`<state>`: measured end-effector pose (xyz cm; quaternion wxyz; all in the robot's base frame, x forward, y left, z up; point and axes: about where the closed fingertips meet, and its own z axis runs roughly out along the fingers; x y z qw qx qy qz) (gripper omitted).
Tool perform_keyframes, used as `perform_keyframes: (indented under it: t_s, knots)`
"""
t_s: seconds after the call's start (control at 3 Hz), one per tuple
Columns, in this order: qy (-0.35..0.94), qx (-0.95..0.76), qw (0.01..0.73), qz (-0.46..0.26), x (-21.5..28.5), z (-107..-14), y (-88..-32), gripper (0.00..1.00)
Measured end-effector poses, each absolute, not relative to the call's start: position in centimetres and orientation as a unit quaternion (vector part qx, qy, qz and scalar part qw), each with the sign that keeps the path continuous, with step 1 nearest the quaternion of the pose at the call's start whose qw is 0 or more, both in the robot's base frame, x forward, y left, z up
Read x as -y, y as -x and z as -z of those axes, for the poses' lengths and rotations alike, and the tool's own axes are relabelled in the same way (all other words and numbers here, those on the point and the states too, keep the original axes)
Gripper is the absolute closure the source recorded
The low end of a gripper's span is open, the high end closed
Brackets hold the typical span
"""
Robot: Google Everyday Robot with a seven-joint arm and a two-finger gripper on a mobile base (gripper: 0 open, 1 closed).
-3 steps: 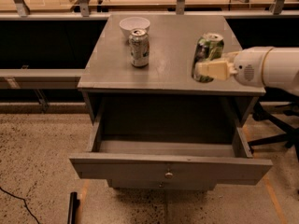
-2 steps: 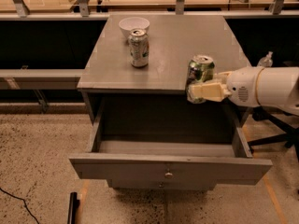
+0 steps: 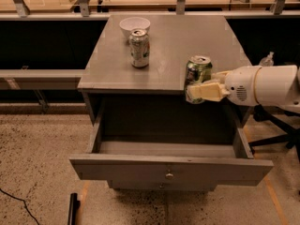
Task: Place green can into top drawer
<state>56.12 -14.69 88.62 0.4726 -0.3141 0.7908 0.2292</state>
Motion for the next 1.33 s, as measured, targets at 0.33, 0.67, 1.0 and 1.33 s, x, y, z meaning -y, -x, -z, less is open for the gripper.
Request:
perform_keyframes:
  t_s: [0.33, 0.67, 1.0, 1.33]
  knots:
    - [0.331, -0.779, 0.454, -0.279, 12.6, -85.2, -55.0, 1.0]
    - [0.374, -0.746, 0.438, -0.334, 9.4, -81.3, -54.2, 1.0]
    - [0.431, -0.711, 0.425, -0.358, 6.7, -78.0, -53.9, 1.0]
    - [0.488, -0.685, 0.415, -0.348, 4.7, -74.7, -54.6, 1.0]
